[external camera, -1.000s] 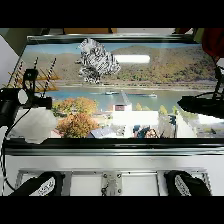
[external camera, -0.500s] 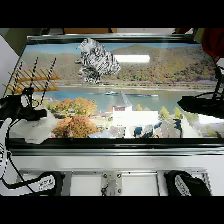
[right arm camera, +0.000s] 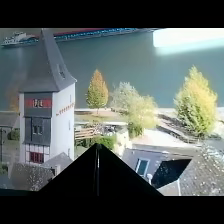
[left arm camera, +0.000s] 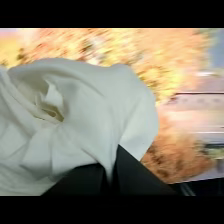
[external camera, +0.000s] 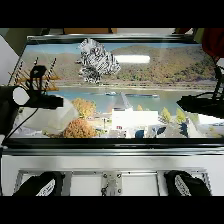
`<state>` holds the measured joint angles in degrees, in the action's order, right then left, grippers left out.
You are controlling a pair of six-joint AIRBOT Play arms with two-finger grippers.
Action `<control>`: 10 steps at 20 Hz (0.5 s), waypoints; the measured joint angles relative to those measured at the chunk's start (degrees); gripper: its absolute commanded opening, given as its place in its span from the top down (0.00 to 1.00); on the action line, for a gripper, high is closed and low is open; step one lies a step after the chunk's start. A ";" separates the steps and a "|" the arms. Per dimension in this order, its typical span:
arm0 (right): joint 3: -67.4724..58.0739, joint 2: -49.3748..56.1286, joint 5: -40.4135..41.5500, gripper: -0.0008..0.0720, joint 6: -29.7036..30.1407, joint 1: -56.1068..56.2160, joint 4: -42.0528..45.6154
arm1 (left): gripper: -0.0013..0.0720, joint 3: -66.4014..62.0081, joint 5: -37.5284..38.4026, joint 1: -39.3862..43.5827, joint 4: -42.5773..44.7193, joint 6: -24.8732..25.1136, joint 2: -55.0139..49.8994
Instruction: Fold the clothes and pants, and hang the long-sleeved shirts on hangers.
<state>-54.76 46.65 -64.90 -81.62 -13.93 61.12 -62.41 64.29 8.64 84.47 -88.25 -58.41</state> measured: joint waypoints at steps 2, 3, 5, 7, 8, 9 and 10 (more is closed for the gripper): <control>0.00 0.00 0.00 0.96 0.00 0.00 -0.87 | 0.97 -0.33 -5.86 9.16 -2.80 -0.92 1.60; 0.00 0.00 0.00 0.96 0.00 0.00 -1.07 | 0.97 -0.44 -9.22 12.98 -3.65 -1.84 1.38; 0.00 0.00 0.11 0.96 0.00 0.00 -1.46 | 0.97 -1.40 -16.37 19.65 -4.85 -3.45 -1.31; 0.00 0.00 0.15 0.96 0.00 0.00 -1.62 | 0.96 -4.74 -21.42 24.28 -5.60 -4.35 -6.45; 0.00 0.00 0.17 0.96 0.00 0.00 -1.64 | 0.70 -7.28 -22.93 25.88 -5.88 -4.70 -9.64; 0.00 0.00 0.17 0.96 0.00 0.00 -1.66 | 0.23 -9.92 -24.00 26.86 -6.01 -4.94 -12.66; 0.00 0.00 0.17 0.96 0.00 0.00 -1.79 | 0.14 -12.92 -24.39 27.26 -6.27 -5.18 -15.63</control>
<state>-54.76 46.65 -64.73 -81.62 -13.93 59.33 -75.33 39.90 35.90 78.19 -93.43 -74.04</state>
